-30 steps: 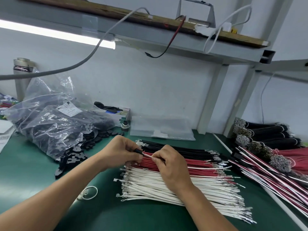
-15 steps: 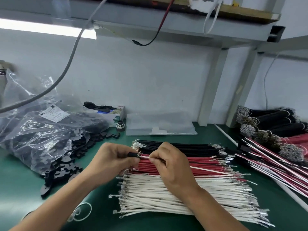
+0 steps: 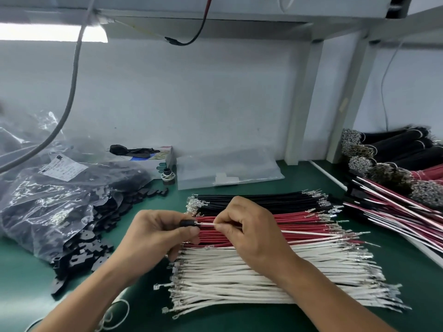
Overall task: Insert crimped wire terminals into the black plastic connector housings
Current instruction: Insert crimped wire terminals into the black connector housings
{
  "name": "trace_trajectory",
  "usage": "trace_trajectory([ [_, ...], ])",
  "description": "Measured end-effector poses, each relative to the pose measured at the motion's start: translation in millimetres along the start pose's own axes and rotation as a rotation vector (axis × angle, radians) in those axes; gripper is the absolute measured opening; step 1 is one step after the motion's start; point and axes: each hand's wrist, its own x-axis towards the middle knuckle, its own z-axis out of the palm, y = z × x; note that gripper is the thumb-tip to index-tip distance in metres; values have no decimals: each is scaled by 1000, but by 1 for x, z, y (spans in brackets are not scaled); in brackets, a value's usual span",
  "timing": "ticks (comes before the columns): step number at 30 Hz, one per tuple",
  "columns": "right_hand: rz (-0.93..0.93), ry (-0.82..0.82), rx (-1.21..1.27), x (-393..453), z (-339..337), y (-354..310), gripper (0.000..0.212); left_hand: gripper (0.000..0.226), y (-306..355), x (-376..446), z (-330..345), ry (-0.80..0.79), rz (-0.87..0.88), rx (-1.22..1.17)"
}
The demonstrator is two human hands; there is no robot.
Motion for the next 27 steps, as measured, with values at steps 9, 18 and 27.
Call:
trace_trajectory([
  [9, -182, 129, -160, -2, 2, -6, 14, 16, 5, -2, 0, -7, 37, 6],
  [18, -109, 91, -28, -7, -4, -2, 8, 2, 3, -5, 5, 3, 36, 140],
  [27, -167, 54, -44, -7, 4, -4, 12, 10, 2, -5, 4, -14, 30, 171],
])
